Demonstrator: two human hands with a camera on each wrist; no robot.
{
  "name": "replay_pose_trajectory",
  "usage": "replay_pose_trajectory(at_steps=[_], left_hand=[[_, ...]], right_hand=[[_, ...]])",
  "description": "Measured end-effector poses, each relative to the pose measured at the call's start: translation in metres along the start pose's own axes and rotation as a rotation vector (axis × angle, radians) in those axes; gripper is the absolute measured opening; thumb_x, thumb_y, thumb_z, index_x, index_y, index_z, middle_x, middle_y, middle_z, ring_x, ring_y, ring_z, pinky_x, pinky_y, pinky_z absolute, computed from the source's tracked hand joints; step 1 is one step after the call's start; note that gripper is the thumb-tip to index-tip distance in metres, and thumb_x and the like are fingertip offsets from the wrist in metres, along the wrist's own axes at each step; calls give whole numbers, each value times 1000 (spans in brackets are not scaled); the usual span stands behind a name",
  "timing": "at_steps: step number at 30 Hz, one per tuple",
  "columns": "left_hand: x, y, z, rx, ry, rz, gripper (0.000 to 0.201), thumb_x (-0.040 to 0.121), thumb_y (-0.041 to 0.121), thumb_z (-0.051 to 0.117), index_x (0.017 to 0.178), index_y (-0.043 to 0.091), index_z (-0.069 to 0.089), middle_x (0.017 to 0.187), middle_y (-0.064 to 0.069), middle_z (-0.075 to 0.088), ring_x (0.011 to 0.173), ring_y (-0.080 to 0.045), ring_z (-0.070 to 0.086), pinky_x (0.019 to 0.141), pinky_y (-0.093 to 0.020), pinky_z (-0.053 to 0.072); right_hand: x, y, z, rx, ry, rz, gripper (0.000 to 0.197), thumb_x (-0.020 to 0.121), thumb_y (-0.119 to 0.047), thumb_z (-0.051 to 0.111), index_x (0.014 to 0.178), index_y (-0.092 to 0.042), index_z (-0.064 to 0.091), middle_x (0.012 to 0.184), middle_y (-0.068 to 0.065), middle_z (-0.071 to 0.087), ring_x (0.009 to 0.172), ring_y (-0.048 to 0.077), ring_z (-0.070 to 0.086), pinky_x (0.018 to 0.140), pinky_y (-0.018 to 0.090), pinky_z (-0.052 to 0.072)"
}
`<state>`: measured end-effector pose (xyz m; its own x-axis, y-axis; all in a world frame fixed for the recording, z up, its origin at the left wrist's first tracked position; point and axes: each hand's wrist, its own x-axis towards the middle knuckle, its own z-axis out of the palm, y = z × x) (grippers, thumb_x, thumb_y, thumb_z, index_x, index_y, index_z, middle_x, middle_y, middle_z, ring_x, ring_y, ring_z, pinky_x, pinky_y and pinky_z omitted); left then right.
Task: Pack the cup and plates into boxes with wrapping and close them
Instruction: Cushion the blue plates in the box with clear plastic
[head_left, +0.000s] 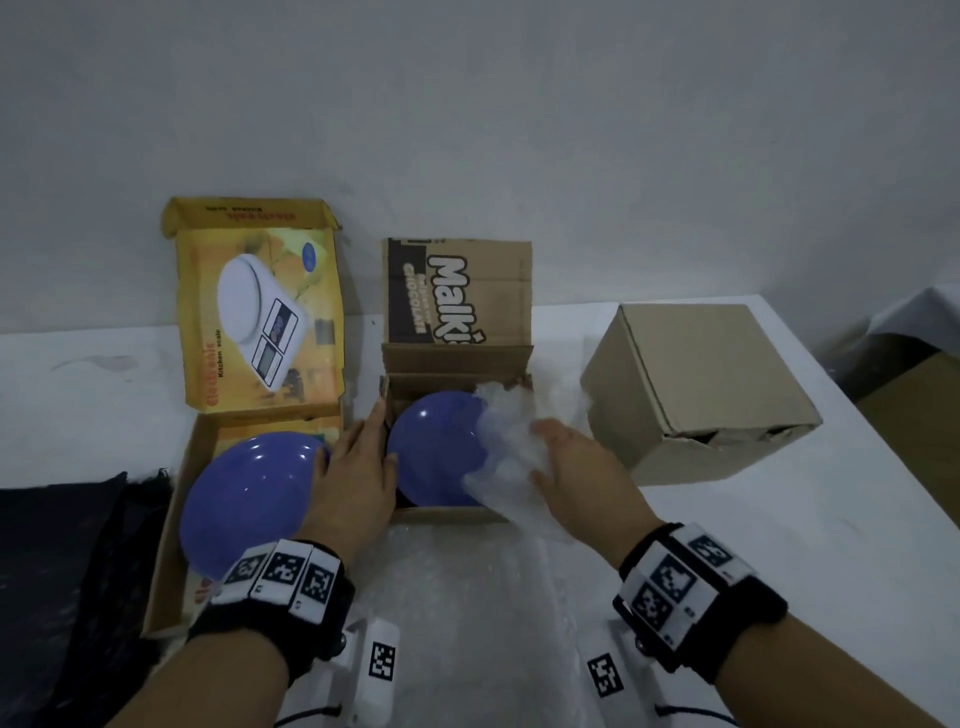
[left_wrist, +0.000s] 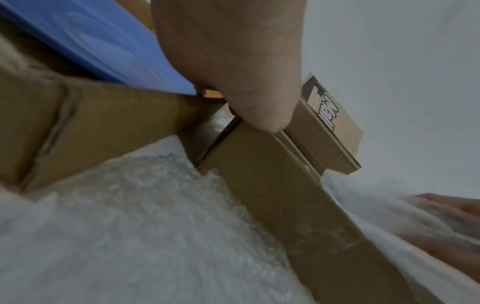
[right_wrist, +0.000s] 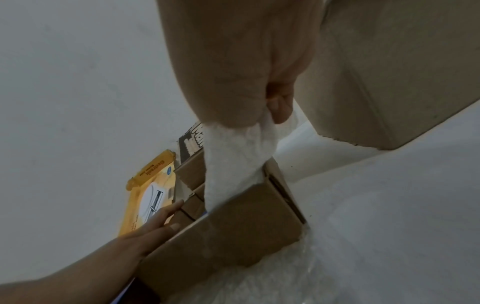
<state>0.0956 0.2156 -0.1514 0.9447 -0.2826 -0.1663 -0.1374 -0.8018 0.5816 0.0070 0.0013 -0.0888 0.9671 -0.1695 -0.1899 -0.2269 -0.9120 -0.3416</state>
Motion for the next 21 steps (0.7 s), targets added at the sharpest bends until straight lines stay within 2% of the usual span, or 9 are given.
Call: replay_pose_trajectory(at_steps=[1, 4, 6, 8, 10, 12, 15, 18, 21], left_hand=[[0, 0, 0, -2, -3, 1, 58, 100, 28, 33, 151, 28, 3, 155, -4, 24, 144, -21, 14, 117, -49, 8], [0, 0, 1, -19, 2, 6, 57, 101, 30, 32, 151, 29, 5, 154, -3, 25, 145, -20, 14, 117, -48, 8], [2, -3, 2, -63, 13, 7, 53, 101, 34, 31, 150, 30, 11, 152, -3, 30, 143, -21, 20, 117, -48, 10], [5, -9, 2, -171, 43, 18, 46, 100, 38, 29, 146, 32, 25, 143, -3, 44, 136, -25, 35, 114, -51, 21], [6, -10, -3, -264, 89, 18, 36, 101, 35, 29, 136, 34, 39, 124, -5, 60, 118, -29, 53, 100, -46, 40], [5, -7, -9, -264, 101, 10, 32, 101, 31, 30, 131, 32, 43, 109, -3, 65, 102, -26, 60, 82, -34, 45], [3, -4, -11, -196, 118, 56, 37, 102, 28, 31, 138, 34, 37, 102, 6, 60, 93, -20, 59, 79, -31, 45], [3, -10, -4, -66, 123, 113, 48, 100, 21, 34, 146, 28, 26, 116, -9, 62, 102, -29, 56, 94, -43, 44], [2, -11, 1, -48, 130, 130, 52, 99, 13, 37, 149, 18, 23, 126, -14, 58, 111, -32, 53, 103, -45, 37]], right_hand=[[2, -2, -1, -110, 23, -14, 29, 95, -27, 47, 121, -14, 48, 114, 8, 56, 102, 30, 59, 77, 32, 44], [8, -4, -4, -157, 200, 13, 33, 97, -41, 41, 108, -12, 53, 105, 9, 49, 85, 30, 60, 64, 30, 40], [14, -7, -7, -63, 334, 20, 29, 93, -36, 50, 96, -8, 57, 101, 10, 47, 74, 29, 58, 62, 31, 46], [22, -12, -8, -21, 399, 25, 19, 88, -23, 58, 93, -5, 58, 103, 11, 47, 72, 29, 57, 62, 32, 49], [28, -22, -4, 4, 429, 36, 18, 84, -11, 62, 99, -3, 55, 106, 14, 48, 74, 31, 59, 57, 29, 44], [33, -36, 6, 68, 446, 4, 26, 82, -3, 63, 106, 0, 51, 109, 16, 48, 82, 32, 58, 59, 26, 41], [34, -59, 38, 36, 172, -41, 41, 94, -19, 47, 129, -2, 37, 132, 16, 35, 115, 31, 43, 91, 31, 37], [26, -82, 48, 289, -127, -37, 43, 98, -26, 43, 135, -7, 34, 137, 12, 34, 119, 25, 43, 93, 23, 33], [28, -90, 45, 392, -365, -24, 39, 100, -25, 37, 133, -4, 41, 136, 14, 44, 121, 30, 44, 101, 31, 35]])
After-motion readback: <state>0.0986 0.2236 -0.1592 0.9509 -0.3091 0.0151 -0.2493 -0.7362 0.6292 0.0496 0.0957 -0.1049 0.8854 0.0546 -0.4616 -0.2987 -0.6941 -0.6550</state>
